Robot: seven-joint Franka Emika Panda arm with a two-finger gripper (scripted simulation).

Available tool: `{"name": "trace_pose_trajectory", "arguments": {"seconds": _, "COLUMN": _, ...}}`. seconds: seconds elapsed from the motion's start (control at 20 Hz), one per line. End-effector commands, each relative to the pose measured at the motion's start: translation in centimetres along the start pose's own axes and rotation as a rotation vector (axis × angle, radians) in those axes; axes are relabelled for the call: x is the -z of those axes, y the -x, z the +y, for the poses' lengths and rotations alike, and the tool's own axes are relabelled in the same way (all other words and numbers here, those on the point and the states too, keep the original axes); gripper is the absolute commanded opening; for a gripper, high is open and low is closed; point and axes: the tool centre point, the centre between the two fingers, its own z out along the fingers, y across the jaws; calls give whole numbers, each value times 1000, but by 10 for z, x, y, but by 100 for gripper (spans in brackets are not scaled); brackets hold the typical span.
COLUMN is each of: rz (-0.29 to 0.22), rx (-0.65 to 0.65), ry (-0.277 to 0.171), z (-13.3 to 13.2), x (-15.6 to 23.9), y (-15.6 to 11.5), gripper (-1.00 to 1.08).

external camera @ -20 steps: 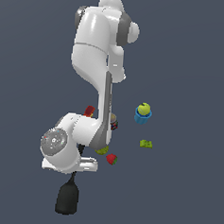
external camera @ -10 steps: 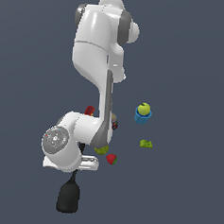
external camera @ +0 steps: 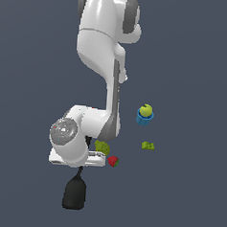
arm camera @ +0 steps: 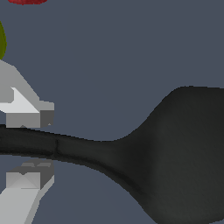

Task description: Pick up a designated object from a clutter of objects.

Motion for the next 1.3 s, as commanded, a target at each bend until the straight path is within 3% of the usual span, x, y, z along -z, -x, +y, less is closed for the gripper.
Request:
{"name": "trace_pose_trajectory", "arguments": {"seconds": 0.0, "rz": 3, "rx": 0, "ry": 0, "z": -9, "x": 12, "y": 7, "gripper": -100}}
{"name": "trace_pose_trajectory", "arguments": {"seconds": 1.25, "rz": 3, "rx": 1, "ry": 2, "z": -146, "x": 169, "y": 125, "gripper": -100}}
